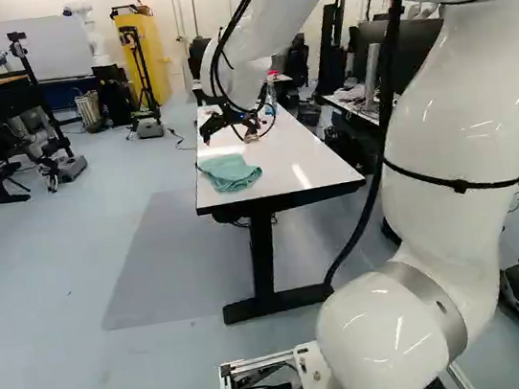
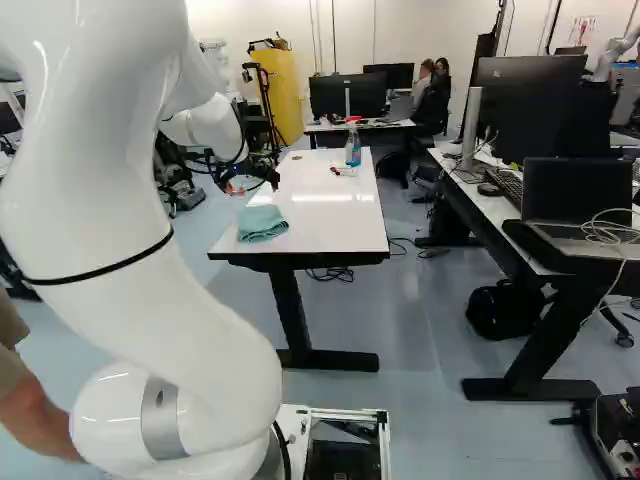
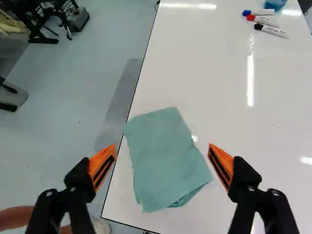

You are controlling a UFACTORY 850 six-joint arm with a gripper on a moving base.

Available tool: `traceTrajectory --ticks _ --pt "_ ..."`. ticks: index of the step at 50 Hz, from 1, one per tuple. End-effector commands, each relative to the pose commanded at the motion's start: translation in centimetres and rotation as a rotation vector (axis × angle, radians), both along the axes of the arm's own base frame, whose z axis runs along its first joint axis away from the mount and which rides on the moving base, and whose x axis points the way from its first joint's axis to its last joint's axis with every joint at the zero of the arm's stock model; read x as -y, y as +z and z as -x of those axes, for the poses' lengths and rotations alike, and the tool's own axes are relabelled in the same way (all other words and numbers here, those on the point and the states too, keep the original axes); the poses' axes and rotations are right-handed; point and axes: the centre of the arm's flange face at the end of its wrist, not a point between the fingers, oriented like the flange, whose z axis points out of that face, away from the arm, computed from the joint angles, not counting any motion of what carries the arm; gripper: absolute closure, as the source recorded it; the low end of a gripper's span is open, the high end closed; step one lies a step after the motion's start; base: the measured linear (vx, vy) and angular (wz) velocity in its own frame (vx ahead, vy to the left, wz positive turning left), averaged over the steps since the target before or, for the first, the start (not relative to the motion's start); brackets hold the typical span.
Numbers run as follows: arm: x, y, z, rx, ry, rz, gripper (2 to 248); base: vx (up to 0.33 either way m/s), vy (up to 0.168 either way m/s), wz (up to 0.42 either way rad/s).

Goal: Clean the table with the green towel

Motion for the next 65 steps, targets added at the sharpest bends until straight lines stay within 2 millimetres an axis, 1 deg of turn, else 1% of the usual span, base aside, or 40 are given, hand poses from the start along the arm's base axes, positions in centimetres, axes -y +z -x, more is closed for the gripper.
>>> traceTrajectory --ticks 1,2,36,51,65 --pt "0.0 0.0 0.0 0.0 0.0 0.0 17 0.0 0.0 0.0" --pt "0.0 0.0 0.0 0.0 0.0 0.0 3 0.0 0.0 0.0" --pt "0.4 -0.4 0.4 0.013 -0.006 0.001 3 0.0 0.0 0.0" --pt "1.2 -1.1 1.2 0.038 -0.017 0.002 3 0.0 0.0 0.0" --pt "2.3 -2.1 2.3 0.074 -0.033 0.004 3 0.0 0.0 0.0"
